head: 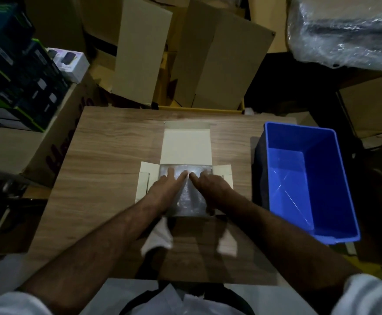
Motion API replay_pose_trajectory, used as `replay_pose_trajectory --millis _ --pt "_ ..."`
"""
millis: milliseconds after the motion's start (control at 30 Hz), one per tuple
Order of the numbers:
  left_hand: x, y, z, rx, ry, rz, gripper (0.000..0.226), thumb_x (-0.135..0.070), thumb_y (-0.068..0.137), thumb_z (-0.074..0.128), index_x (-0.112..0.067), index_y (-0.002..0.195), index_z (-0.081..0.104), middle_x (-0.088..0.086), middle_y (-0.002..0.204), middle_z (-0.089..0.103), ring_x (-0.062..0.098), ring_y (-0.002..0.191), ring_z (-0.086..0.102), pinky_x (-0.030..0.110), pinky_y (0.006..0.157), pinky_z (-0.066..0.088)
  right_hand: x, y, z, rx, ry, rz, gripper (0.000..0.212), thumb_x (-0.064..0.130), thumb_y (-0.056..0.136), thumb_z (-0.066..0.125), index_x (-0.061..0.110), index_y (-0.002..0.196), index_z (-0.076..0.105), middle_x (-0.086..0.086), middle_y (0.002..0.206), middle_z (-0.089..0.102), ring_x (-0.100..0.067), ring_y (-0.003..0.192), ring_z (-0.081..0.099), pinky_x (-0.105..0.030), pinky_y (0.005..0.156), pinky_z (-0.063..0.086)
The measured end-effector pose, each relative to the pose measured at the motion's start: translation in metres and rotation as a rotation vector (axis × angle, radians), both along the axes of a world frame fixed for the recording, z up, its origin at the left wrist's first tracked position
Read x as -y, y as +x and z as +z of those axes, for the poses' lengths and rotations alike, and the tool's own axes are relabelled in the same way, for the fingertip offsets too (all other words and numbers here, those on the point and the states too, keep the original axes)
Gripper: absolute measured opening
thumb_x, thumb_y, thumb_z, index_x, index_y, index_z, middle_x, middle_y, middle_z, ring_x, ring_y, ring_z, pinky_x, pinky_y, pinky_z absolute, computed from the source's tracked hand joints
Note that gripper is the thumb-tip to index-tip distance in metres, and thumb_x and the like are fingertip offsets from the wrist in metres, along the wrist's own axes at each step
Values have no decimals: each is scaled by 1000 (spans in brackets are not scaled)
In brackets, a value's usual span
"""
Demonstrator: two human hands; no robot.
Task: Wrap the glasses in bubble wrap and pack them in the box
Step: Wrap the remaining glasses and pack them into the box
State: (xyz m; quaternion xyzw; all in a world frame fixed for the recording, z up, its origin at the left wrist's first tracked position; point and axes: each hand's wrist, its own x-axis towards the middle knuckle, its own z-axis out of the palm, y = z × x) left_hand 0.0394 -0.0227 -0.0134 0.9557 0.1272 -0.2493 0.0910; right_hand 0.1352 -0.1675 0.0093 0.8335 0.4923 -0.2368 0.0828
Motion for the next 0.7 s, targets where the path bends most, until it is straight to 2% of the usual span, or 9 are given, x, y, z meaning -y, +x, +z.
replay_pose_trajectory --millis 67,200,267,333,433,467,567,633,700 --pt "2 -2 -5 35 -6 13 115 -24 77 84 -28 159 4 20 160 8 40 131 46 47 98 52 2 -9 -7 21 -19 -21 93 5 87 71 -1 157 10 -43 146 35 -47 124 55 -47 96 54" --pt "5 -2 -10 87 24 16 105 -25 83 79 -21 159 7 22 157 18 39 127 50 47 98 52 3 -13 -20 41 28 -51 88 10 90 70 0 156 13 -41 152 27 -47 128 52 -47 98 49" --pt "6 -3 -10 74 16 16 108 -24 82 79 -20 160 5 24 157 18 39 126 51 46 98 53 4 -16 -23 42 40 -69 86 14 92 68 1 156 13 -42 154 23 -49 134 46 -49 103 46" --pt "6 -6 -10 11 -53 33 115 -28 83 79 -20 161 -5 26 163 1 42 140 37 46 107 47 7 -21 -30 45 62 -77 83 20 91 71 -1 155 22 -44 152 25 -51 132 47 -50 99 50" --pt "-4 -10 -6 -169 -199 67 118 -33 88 75 -20 158 -20 19 163 -28 40 154 6 43 119 31 14 -26 -35 97 8 -45 87 31 78 84 -4 147 44 -46 139 44 -53 115 62 -50 83 59" --pt "-9 -10 -6 -192 -244 87 116 -33 90 73 -20 158 -21 16 162 -31 38 154 4 42 120 30 16 -28 -34 78 20 -47 86 29 83 79 -5 150 38 -48 142 39 -55 118 59 -52 87 58" --pt "-10 -11 -8 -191 -269 132 114 -33 91 72 -22 157 -20 14 162 -32 37 155 3 42 120 29 21 -32 -34 -6 72 -57 80 24 103 51 -1 159 0 -46 157 2 -58 142 29 -56 112 39" --pt "2 -14 -13 -157 -197 125 118 -32 90 74 -16 157 -22 22 161 -30 40 154 -6 43 123 19 22 -31 -30 -14 76 -66 83 23 102 52 3 160 -3 -44 158 -3 -57 145 22 -54 112 38" --pt "12 -17 -16 -104 -174 150 118 -31 89 74 -11 156 -22 27 160 -29 45 152 -11 44 125 13 22 -31 -22 -55 77 -77 87 21 97 60 7 161 2 -41 160 -3 -56 144 27 -52 109 43"
